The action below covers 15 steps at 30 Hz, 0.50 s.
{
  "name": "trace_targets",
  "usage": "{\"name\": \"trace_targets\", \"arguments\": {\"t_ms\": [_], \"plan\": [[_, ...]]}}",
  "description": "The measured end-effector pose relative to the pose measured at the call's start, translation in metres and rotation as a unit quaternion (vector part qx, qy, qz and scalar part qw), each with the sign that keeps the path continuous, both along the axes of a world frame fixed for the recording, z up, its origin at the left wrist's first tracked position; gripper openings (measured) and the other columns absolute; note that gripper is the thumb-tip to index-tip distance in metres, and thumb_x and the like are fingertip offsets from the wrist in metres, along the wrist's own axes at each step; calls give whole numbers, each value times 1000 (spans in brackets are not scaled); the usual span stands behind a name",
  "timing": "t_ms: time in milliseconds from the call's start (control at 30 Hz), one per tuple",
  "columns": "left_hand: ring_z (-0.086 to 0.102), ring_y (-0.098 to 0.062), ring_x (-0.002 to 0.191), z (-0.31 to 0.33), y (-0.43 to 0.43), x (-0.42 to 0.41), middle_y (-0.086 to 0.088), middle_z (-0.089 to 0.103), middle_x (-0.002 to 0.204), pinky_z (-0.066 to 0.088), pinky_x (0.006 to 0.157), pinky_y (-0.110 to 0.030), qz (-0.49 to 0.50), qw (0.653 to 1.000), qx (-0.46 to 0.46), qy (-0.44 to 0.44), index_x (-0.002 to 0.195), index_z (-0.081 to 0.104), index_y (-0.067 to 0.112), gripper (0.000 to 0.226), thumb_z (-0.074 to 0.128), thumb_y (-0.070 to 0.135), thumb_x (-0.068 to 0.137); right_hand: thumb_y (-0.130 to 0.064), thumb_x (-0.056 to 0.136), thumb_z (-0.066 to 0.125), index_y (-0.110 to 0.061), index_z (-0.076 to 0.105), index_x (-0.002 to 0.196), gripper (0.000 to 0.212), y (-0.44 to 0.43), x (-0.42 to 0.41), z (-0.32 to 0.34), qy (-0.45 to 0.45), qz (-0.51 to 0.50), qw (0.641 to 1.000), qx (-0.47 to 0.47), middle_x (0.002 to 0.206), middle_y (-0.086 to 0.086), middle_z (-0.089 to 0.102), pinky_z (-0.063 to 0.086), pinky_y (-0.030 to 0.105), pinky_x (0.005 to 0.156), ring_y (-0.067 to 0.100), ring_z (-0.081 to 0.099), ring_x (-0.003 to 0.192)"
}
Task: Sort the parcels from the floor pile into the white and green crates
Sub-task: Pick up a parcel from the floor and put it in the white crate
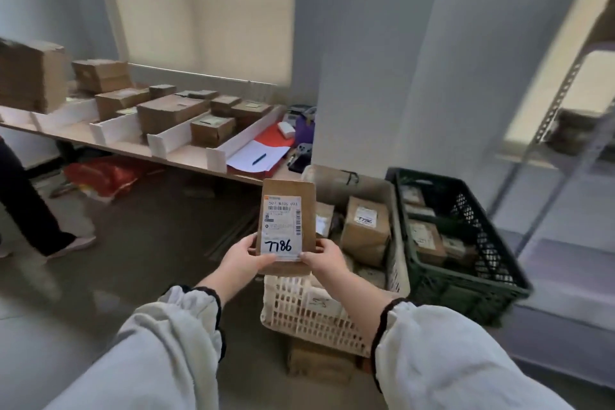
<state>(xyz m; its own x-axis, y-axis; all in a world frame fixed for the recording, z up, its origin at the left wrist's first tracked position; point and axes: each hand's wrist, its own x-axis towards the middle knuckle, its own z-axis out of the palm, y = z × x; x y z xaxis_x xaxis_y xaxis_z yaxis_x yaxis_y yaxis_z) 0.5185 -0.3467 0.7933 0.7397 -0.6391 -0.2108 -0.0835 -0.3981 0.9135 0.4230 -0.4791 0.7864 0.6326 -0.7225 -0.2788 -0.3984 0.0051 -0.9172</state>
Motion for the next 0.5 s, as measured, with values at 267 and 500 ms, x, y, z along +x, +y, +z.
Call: {"name": "trace_targets", "arguments": {"t_ms": [267, 500], "plan": [[60, -17, 95, -36, -167, 21, -1, 62, 112, 53, 78, -27, -129, 988, 74, 37, 136, 45, 15, 59, 71, 18, 83, -17, 89, 60, -6, 44, 134, 50, -133, -16, -34, 81, -109, 991, 22, 124, 10, 57, 51, 34, 91, 26, 58, 109], [66, -19, 84, -85, -261, 31, -3, 66, 106, 53, 73, -31, -227, 944, 228, 73, 126, 51, 18, 50, 66, 39, 83, -13, 85, 59, -7, 53, 96, 13, -207, -23, -76, 180, -174, 959, 133, 88, 7, 61, 49, 29, 60, 23, 62, 81]]}}
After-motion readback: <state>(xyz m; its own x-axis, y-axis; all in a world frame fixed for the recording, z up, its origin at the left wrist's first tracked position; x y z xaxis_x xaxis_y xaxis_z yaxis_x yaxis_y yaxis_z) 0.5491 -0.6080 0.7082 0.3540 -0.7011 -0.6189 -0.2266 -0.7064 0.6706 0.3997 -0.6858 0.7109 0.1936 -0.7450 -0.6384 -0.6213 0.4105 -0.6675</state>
